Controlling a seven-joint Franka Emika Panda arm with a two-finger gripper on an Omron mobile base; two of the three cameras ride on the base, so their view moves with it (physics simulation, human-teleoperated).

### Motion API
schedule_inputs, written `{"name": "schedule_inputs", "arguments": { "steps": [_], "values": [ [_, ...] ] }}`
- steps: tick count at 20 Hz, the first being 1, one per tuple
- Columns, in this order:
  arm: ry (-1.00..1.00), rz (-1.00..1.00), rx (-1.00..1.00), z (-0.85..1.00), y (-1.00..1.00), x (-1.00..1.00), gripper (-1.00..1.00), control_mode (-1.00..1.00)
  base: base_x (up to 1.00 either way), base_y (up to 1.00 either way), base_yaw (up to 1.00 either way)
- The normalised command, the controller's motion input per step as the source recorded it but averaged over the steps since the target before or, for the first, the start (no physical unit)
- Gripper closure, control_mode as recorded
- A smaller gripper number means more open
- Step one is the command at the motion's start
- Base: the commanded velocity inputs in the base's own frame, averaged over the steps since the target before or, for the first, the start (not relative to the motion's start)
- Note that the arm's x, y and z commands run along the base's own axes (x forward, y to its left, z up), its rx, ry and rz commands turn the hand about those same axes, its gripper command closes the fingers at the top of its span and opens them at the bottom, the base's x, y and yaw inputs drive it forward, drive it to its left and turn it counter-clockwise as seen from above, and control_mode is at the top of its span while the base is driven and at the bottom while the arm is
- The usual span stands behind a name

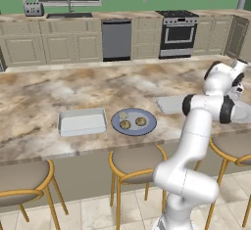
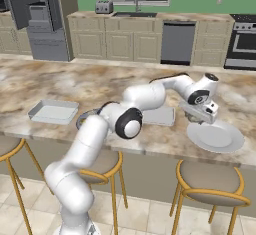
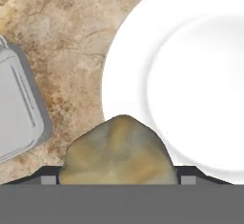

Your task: Place two dumplings into each of the tupperware containers and then place the containers in the fridge.

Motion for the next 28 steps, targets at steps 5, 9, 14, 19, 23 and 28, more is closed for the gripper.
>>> {"name": "schedule_inputs", "arguments": {
  "steps": [5, 9, 14, 19, 23, 28],
  "values": [
    [-0.13, 0.23, 0.00, 0.25, 0.95, -0.01, 1.00, -1.00, 0.00, 0.00, 0.00],
    [-0.11, 0.24, 0.00, 0.24, 0.97, -0.01, 1.00, -1.00, 0.00, 0.00, 0.00],
    [-0.02, 0.18, -0.05, 0.02, 0.86, 0.02, 1.00, -1.00, 0.00, 0.00, 0.00],
    [0.00, 0.05, -0.08, 0.05, 0.22, 0.24, 1.00, -1.00, 0.00, 0.00, 0.00],
    [0.01, 0.00, -0.08, 0.07, 0.01, 0.20, 1.00, -1.00, 0.00, 0.00, 0.00],
    [0.19, 0.00, -0.04, 0.04, 0.00, 0.08, 1.00, -1.00, 0.00, 0.00, 0.00]
  ]
}}
